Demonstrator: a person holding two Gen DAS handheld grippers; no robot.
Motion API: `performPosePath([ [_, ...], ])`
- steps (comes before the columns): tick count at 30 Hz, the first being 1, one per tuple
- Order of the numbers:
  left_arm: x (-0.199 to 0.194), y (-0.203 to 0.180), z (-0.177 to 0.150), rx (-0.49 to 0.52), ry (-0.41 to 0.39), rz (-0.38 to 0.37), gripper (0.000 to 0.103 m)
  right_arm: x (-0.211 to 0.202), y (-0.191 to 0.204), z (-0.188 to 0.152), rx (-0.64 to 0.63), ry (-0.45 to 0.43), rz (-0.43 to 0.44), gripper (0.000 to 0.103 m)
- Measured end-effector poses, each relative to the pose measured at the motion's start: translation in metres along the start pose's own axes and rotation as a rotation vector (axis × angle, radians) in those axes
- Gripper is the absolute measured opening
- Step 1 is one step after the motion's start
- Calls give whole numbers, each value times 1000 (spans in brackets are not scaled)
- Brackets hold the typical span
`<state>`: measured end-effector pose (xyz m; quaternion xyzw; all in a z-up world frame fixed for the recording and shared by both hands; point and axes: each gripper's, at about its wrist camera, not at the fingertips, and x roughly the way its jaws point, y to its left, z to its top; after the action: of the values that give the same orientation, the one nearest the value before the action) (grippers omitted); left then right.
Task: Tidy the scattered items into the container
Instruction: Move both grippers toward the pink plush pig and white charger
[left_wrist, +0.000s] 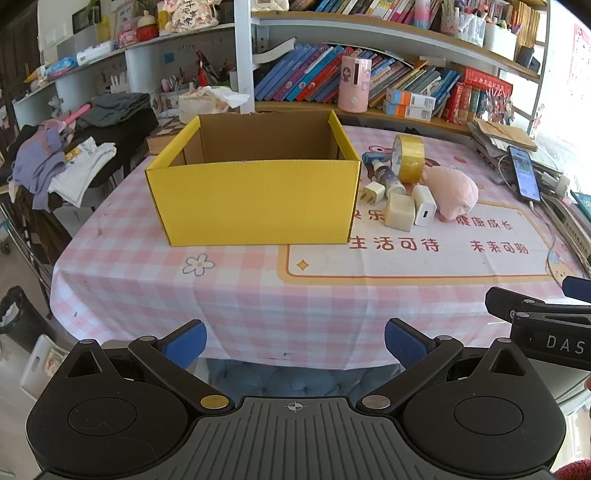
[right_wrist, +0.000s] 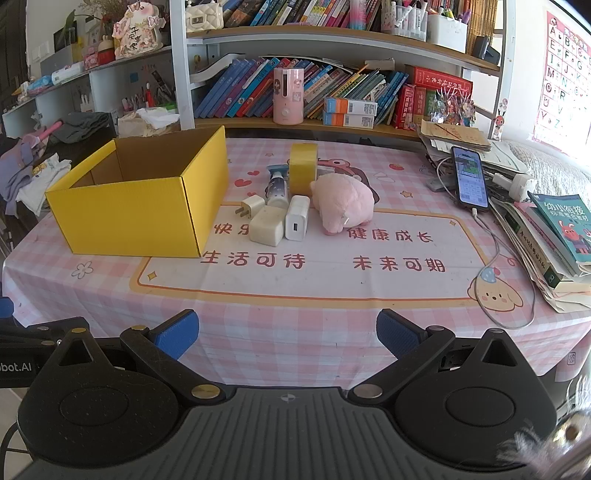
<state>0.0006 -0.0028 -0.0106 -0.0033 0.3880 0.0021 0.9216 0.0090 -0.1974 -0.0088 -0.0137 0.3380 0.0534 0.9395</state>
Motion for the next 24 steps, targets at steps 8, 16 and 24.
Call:
performPosePath([
  [8, 0, 0, 1, 1, 1, 0, 103, -1, 0, 2, -2, 1, -1, 103],
  [16, 1, 1, -1, -1, 5, -2, 103, -1, 1, 5, -4, 2, -1, 103],
  [24, 5, 0, 3, 6, 18, -33, 103, 4, 2, 1, -5, 5, -2, 103],
])
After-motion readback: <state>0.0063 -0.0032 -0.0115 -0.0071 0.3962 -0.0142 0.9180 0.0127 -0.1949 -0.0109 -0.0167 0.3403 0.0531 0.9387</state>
